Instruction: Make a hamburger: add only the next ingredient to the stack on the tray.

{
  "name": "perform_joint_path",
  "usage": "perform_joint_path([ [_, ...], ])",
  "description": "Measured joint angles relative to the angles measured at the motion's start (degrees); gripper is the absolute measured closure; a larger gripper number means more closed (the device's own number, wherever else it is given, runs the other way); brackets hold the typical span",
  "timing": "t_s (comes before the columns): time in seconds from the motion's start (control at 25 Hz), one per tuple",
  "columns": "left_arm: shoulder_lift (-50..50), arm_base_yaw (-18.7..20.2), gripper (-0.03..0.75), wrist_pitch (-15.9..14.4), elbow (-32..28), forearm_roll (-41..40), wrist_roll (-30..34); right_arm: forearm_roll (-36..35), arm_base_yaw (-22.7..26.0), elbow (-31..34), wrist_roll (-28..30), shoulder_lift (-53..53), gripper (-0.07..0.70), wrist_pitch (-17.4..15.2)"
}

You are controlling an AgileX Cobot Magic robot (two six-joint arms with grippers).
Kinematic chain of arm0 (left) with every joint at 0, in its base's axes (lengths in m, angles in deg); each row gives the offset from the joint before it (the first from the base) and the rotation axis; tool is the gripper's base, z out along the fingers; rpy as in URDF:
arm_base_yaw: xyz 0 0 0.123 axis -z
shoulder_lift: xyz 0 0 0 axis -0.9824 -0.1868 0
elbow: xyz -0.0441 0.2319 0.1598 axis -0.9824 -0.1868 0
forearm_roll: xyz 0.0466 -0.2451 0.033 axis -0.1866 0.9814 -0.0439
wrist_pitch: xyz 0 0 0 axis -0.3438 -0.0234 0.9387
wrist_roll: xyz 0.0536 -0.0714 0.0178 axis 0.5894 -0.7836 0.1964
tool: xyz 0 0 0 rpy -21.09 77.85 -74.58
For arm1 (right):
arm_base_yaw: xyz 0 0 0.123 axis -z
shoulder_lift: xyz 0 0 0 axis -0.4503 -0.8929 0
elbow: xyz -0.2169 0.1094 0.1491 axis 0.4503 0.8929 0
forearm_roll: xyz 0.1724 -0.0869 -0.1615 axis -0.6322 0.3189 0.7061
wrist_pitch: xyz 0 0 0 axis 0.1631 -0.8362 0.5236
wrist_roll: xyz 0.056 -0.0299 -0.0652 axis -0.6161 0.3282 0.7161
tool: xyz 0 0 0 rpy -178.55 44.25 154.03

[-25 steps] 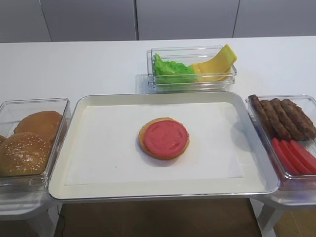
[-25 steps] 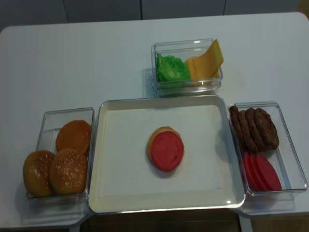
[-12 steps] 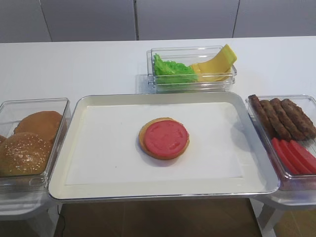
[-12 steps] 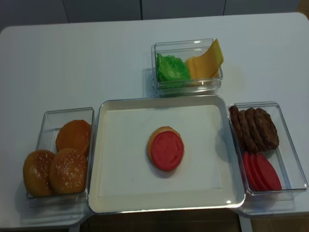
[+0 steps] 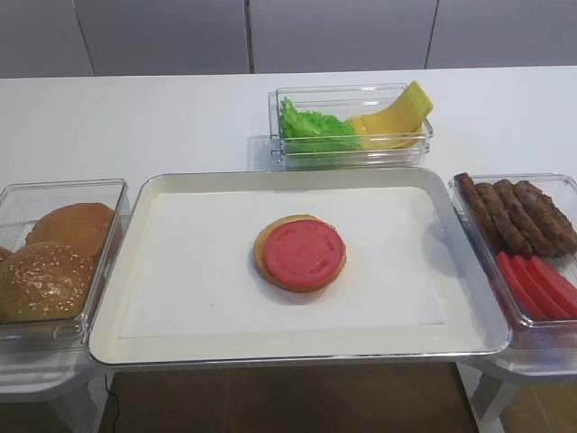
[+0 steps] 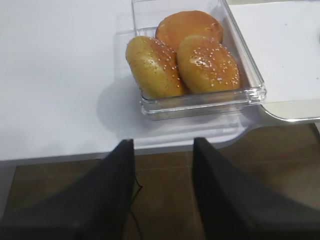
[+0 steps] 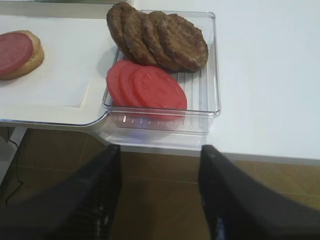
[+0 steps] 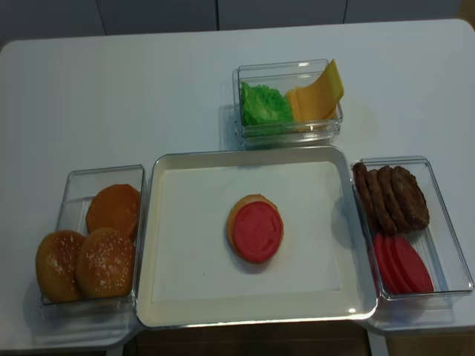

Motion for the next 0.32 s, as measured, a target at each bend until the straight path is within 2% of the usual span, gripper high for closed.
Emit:
perform_joint_path([
  [0.32,0.0,0.0,0.425,0.0,0.0,0.0,0.0,0.0,0.0,0.0,0.0,0.0,0.294,0.0],
])
